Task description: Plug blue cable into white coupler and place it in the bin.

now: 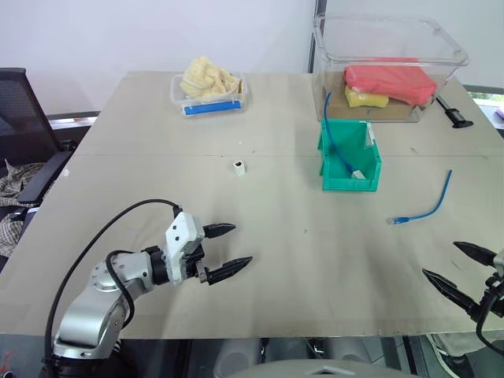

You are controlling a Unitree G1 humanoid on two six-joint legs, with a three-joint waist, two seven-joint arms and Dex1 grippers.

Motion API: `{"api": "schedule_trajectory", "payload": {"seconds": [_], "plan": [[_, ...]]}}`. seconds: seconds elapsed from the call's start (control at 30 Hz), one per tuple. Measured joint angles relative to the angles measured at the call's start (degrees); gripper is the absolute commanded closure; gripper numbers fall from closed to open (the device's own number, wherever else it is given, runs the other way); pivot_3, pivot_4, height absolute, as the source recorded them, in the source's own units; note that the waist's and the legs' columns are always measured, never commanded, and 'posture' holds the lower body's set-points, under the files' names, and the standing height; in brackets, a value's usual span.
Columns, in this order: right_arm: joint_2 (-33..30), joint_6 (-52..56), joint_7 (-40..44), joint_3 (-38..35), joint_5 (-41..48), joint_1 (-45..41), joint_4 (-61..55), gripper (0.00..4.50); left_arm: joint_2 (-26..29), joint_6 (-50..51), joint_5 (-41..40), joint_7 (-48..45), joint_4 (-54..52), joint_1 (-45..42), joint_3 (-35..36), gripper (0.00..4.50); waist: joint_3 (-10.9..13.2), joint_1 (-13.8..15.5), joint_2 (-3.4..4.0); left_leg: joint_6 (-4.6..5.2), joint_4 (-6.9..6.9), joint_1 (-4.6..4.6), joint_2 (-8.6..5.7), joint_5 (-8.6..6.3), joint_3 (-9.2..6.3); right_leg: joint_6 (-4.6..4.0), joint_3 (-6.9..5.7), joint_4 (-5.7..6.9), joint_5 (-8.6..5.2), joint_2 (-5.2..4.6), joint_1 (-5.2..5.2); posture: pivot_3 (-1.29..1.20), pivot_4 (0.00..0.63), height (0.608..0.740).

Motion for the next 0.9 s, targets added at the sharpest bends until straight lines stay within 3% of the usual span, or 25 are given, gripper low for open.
{"api": "schedule_trajectory", "payload": {"seconds": [0.13,0.3,0.33,0.4,0.5,0.57,0.67,0.9], "plan": [[1.61,1.52,-2.93,-0.28,2.09,-0.91,-1.34,0.06,-1.72,2.09,-2.06,2.11,-0.03,-2.02,0.32,0.00,0.01,0.06,0.03,0.00,0.00,-0.01,0.00,0.00,-0.02,-0.01,-0.02,0.01,0.01,-0.03,0.00,0.00,0.150,0.740],[1.90,9.11,-10.36,-2.24,10.87,-3.82,-8.84,0.06,-4.21,10.77,-9.72,7.95,-1.49,-8.58,1.11,0.00,0.06,0.01,0.10,0.00,0.05,-0.05,0.02,0.01,0.01,0.01,-0.18,0.06,0.02,-0.09,0.02,0.00,0.150,0.740],[-0.12,12.33,-11.87,-2.38,13.40,-4.83,-9.74,0.06,-3.89,11.95,-10.58,8.17,-1.91,-9.23,1.15,0.00,0.06,-0.11,0.11,0.00,0.06,-0.04,0.02,0.01,0.06,-0.16,-0.15,0.06,0.12,-0.06,0.03,0.00,0.150,0.740],[-11.66,19.95,-12.51,-2.39,15.29,-7.68,-10.22,0.06,-0.37,11.17,-10.06,4.63,-4.14,-9.89,-0.17,0.00,0.14,-0.46,0.14,0.01,0.07,-0.01,-0.02,0.01,0.29,-0.20,-0.04,0.05,0.14,-0.01,0.00,0.00,0.150,0.740],[-22.99,23.63,-10.79,-0.80,13.25,-12.43,-8.73,0.06,1.36,9.85,-9.85,1.46,-7.51,-10.00,-2.04,0.00,0.14,-0.14,0.14,0.01,0.05,0.00,-0.03,0.01,0.34,-0.20,-0.12,0.01,0.13,-0.01,0.01,0.00,0.150,0.740],[-30.26,23.97,-7.95,3.54,11.65,-17.65,-5.09,0.06,1.43,9.67,-9.86,0.43,-8.45,-10.86,-3.95,0.00,0.18,0.03,0.07,0.02,0.06,-0.04,-0.02,0.01,0.30,-0.19,-0.15,-0.02,0.13,0.10,0.01,0.00,0.150,0.740],[-37.58,20.40,-1.17,13.69,8.38,-26.30,1.55,1.34,1.49,9.68,-9.86,-0.12,-9.06,-13.32,-5.06,0.00,0.24,0.22,0.06,0.02,0.09,-0.12,0.02,0.01,0.17,-0.19,-0.20,-0.06,0.11,0.31,0.02,0.00,0.150,0.740],[-36.90,7.66,9.51,39.52,-8.60,-46.93,20.29,1.34,1.71,9.62,-9.45,-0.26,-9.19,-16.67,-6.60,0.00,0.32,-0.24,0.02,0.04,0.05,-0.14,0.02,0.00,0.40,-0.19,-0.17,-0.20,0.14,0.33,0.00,0.00,0.150,0.740]]}}
